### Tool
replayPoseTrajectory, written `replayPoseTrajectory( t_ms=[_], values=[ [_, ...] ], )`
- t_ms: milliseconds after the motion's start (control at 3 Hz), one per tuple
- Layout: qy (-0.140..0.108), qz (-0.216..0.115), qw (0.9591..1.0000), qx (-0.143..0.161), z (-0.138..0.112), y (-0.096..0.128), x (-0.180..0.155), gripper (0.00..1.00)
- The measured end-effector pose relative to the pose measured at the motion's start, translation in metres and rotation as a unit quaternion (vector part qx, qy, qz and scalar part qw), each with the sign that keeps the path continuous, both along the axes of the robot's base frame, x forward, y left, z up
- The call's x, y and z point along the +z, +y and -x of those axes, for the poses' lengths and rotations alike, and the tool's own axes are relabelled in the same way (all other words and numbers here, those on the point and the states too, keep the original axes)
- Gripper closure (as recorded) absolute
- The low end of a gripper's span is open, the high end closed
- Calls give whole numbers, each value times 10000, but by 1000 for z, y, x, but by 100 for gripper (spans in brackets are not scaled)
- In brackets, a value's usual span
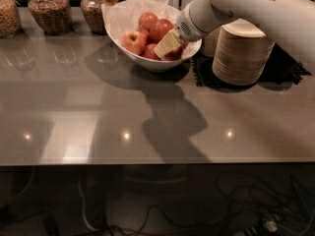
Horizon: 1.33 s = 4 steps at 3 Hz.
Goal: Pick apple from white bowl
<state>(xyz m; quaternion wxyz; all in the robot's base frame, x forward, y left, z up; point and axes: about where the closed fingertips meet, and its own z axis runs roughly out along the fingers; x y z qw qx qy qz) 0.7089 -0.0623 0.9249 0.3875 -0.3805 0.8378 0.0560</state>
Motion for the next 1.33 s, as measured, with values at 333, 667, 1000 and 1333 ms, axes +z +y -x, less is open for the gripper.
replayPoseTrajectory(
  t_ms=[333, 667, 1000, 1333],
  values=[
    [115, -83, 9999, -75, -3, 1, -11, 31],
    [290, -125, 9994, -138, -3, 2, -23, 33],
    [440, -157, 9988, -160, -2, 4, -32, 39],
    [474, -165, 9986, -150, -1, 6, -34, 50]
  ],
)
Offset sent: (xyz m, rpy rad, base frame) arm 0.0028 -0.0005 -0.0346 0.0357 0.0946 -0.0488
